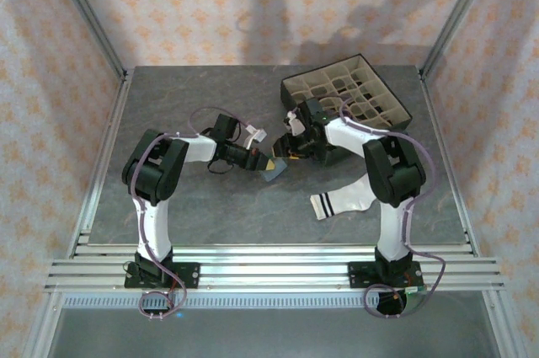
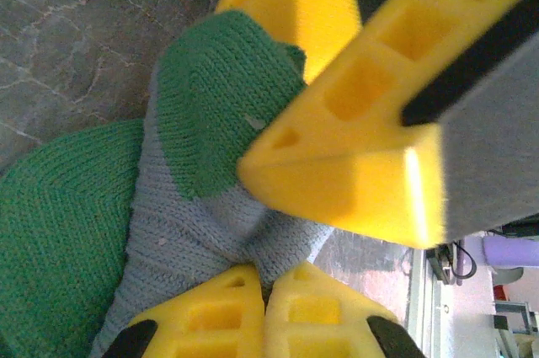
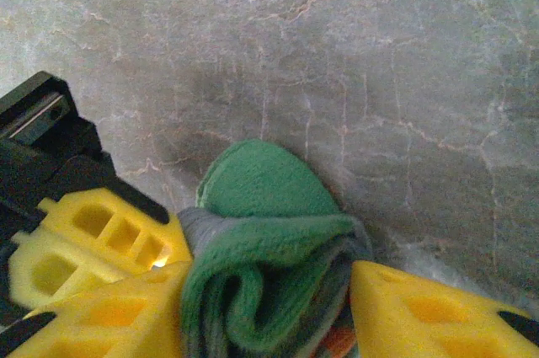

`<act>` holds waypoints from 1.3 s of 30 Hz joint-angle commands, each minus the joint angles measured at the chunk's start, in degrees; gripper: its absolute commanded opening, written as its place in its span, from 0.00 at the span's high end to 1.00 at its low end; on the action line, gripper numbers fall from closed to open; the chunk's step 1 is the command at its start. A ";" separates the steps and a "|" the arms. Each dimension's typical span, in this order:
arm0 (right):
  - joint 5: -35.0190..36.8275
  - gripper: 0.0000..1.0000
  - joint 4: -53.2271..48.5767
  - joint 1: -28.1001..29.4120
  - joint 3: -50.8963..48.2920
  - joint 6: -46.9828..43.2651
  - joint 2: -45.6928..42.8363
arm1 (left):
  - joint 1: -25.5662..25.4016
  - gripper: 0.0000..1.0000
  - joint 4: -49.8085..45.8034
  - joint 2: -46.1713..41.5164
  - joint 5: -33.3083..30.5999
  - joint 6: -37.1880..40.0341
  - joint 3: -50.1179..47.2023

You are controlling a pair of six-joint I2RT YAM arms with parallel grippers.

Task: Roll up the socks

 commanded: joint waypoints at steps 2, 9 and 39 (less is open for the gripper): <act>1.95 0.53 -3.92 0.86 4.37 -0.03 4.41 | 0.60 0.90 -6.07 3.53 -10.30 -0.24 -1.97; 10.73 0.75 -17.22 2.41 9.14 -1.23 9.66 | 0.26 0.76 -2.88 -2.73 -11.81 4.15 -4.37; 13.83 0.82 -30.10 3.33 14.05 -3.71 12.80 | -17.05 0.52 25.14 -24.47 -46.08 30.01 -22.41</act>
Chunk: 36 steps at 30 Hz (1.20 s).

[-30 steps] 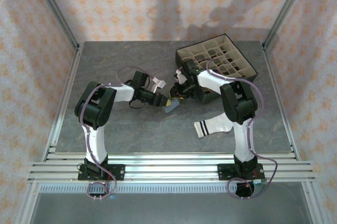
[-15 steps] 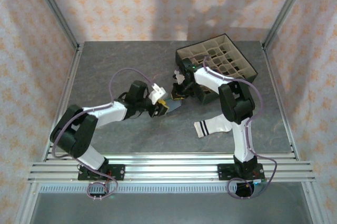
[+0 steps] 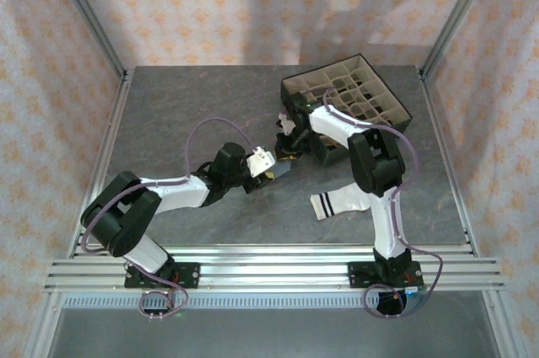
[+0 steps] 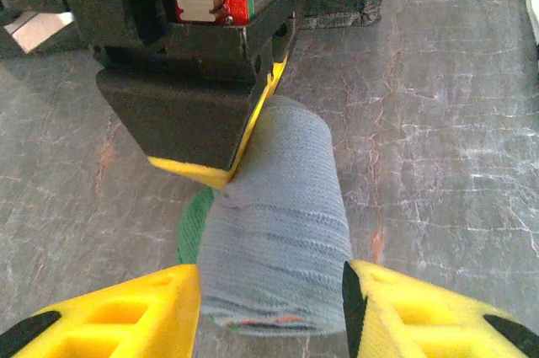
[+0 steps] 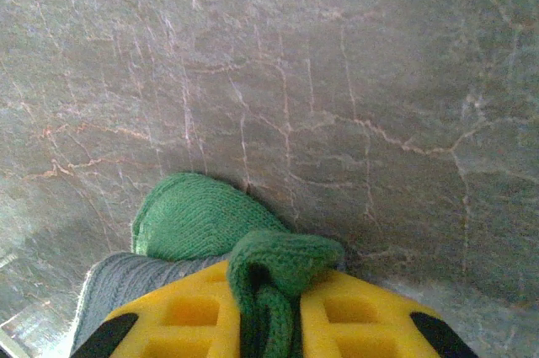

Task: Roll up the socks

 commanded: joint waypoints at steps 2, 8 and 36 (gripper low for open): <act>5.19 0.82 -7.88 0.78 -3.93 -0.34 1.99 | -0.80 0.52 1.15 2.55 1.76 1.12 3.41; 4.10 0.80 -6.81 0.72 -6.48 0.86 1.28 | -0.83 0.52 0.60 8.30 1.34 -1.45 5.91; 2.01 0.56 -4.44 -3.31 -11.32 -8.77 -19.39 | 8.46 0.89 -23.26 22.48 23.54 -13.86 18.54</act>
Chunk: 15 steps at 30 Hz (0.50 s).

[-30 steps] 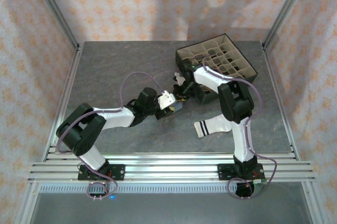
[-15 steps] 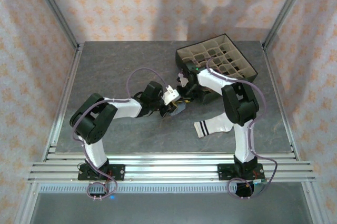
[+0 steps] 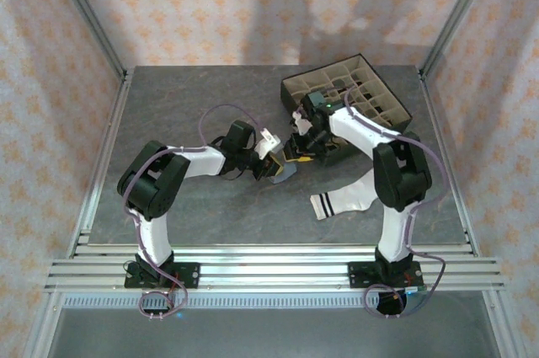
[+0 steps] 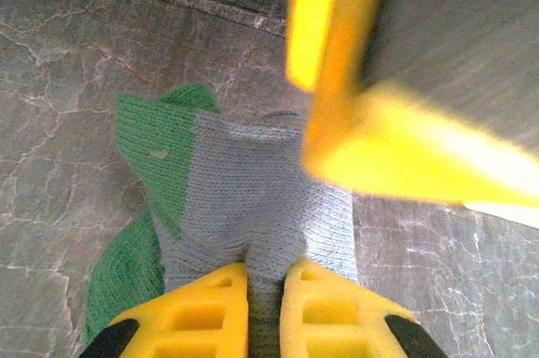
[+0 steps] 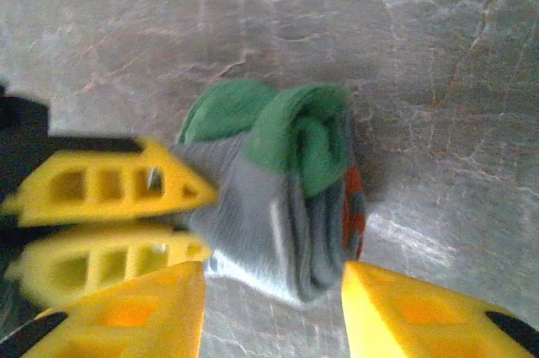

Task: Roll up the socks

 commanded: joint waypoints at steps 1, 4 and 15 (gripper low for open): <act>3.93 0.57 -2.56 -0.30 -1.49 -6.20 -5.78 | 1.24 0.90 -9.19 4.29 -1.44 -1.25 -0.51; 7.95 0.57 1.01 -0.38 -4.01 -7.59 -10.05 | 1.93 0.89 -10.60 5.57 0.99 -2.55 0.67; 23.87 0.43 25.45 8.08 -24.57 -33.91 -24.36 | 4.05 0.90 -13.93 8.69 7.40 -8.78 3.17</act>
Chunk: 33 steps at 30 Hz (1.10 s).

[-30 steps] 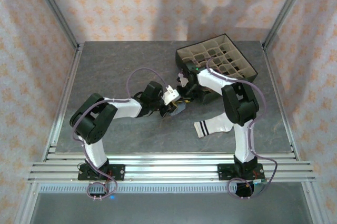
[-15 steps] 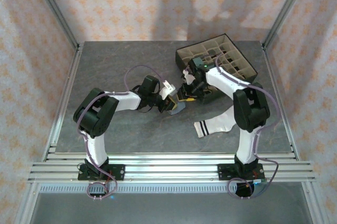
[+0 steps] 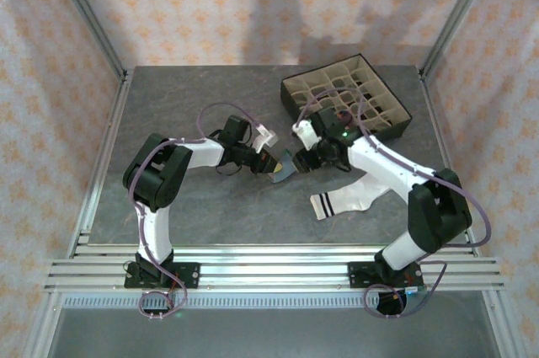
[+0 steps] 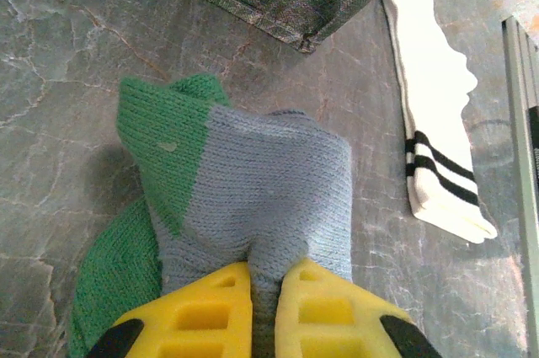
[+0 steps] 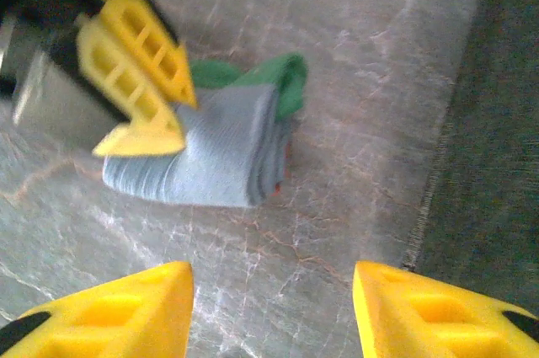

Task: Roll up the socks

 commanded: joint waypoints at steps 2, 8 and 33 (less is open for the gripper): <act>6.53 0.42 9.52 3.76 -3.58 -17.89 -2.79 | 0.76 0.91 -9.66 4.35 -3.03 -3.21 -1.51; 12.70 0.41 14.38 9.03 -5.60 -28.32 -0.90 | 1.27 0.91 -14.54 6.22 -1.11 -3.36 0.83; 12.74 0.38 26.70 10.53 -3.63 -43.62 13.14 | 6.27 0.93 -33.33 13.91 8.40 3.39 11.07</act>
